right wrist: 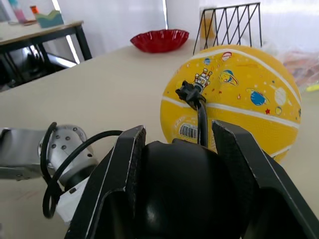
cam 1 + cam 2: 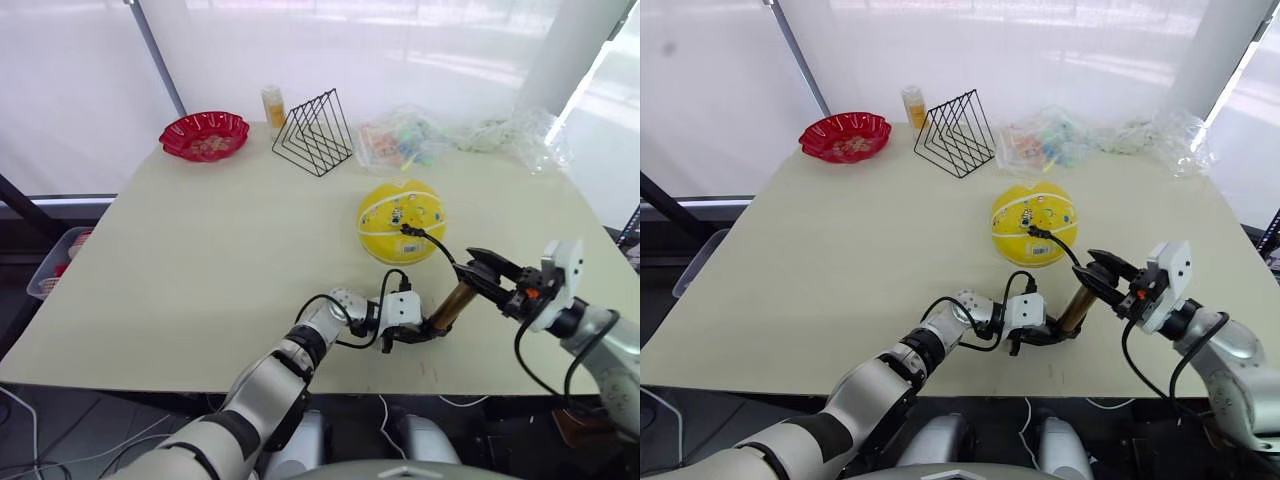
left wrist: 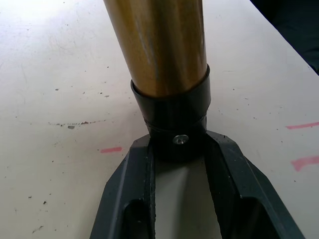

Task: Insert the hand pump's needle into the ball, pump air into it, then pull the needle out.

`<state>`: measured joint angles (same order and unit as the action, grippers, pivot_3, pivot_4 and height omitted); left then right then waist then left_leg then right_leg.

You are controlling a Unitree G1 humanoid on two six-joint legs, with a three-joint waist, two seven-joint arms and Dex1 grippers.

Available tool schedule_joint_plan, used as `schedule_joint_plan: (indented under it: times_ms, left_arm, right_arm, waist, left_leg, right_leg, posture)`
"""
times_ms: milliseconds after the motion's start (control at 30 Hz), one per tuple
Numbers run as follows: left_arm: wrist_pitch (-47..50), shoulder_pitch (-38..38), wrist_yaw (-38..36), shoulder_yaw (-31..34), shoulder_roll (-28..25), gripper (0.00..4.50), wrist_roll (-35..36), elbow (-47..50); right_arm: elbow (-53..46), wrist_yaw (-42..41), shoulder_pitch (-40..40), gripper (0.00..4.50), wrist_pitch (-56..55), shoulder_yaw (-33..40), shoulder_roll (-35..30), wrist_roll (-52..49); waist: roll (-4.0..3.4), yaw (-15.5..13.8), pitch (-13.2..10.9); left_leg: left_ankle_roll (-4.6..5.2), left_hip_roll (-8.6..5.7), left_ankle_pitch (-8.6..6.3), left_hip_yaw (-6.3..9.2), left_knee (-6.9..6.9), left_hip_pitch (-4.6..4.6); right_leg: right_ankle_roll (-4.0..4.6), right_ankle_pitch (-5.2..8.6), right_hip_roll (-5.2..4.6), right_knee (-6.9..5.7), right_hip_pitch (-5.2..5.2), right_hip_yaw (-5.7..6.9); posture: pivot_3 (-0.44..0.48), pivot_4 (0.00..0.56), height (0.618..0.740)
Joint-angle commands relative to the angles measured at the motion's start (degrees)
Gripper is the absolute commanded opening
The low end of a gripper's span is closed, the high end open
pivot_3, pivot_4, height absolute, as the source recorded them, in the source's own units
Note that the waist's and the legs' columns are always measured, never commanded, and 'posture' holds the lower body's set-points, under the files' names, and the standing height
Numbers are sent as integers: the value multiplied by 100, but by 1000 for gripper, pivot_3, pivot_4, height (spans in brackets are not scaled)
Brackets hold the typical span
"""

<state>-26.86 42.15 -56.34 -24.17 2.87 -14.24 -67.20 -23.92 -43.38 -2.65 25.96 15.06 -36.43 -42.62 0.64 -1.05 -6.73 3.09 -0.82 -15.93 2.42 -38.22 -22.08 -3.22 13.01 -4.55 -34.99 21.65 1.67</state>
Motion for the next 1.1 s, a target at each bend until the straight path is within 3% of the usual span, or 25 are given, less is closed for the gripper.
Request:
schedule_joint_plan:
  times_ms: [33,333,633,767,867,1000,1033,1100]
  left_arm:
    - [267,-254,-41,-286,-212,998,-428,-467]
    - [269,-243,-39,-296,-183,998,-435,-476]
    - [265,-255,-41,-316,-199,998,-432,-468]
    - [257,-293,-79,-319,-223,998,-415,-433]
    - [257,-295,-91,-325,-226,998,-417,-428]
    - [270,-277,-81,-321,-224,998,-421,-433]
    - [270,-276,-80,-322,-222,998,-423,-432]
    - [261,-270,-79,-324,-218,998,-435,-436]
  right_arm:
    - [-598,68,450,1580,343,957,-545,-887]
    - [-572,199,1380,1580,720,2059,-1705,-1390]
    - [-557,257,1967,1580,433,2143,-1796,-1137]
    - [-980,192,1482,1580,410,1837,-1455,-889]
    - [-1004,-98,540,1580,165,1201,-1122,-228]
    - [-502,-353,-216,1580,-666,179,-509,614]
    - [-359,-356,-282,1580,-864,21,-344,736]
    - [-94,-454,-432,1580,-1219,-359,-173,1091]
  waist:
    - [-20,-11,-21]
    - [-27,-53,-71]
    - [-25,-56,-110]
    - [-23,-65,-119]
    - [1,-56,-103]
    - [108,14,1]
    - [113,29,4]
    - [108,42,6]
  left_leg:
    - [0,-4,0,-1,-1,-10]
    - [1,-14,1,-5,-19,-62]
    - [2,-21,2,-9,-23,-72]
    - [2,-23,3,-12,-24,-73]
    - [2,-22,3,-11,-23,-68]
    - [0,3,1,-4,-8,-19]
    - [7,8,-6,-5,0,26]
    - [8,9,-7,-6,1,33]
  right_leg:
    - [-7,-4,0,1,7,0]
    - [-20,-13,-7,4,47,1]
    - [-32,-21,-14,3,53,-7]
    - [-34,-22,-15,2,57,-11]
    - [-34,-22,-13,2,54,-10]
    - [-24,-16,3,5,15,-5]
    - [0,1,-8,8,-23,-6]
    - [1,4,-11,9,-25,-12]
  posture:
    - [0,150,737]
    - [0,150,737]
    - [0,150,737]
    - [0,150,737]
    - [0,150,737]
    - [0,150,737]
    - [0,150,737]
    - [0,150,737]
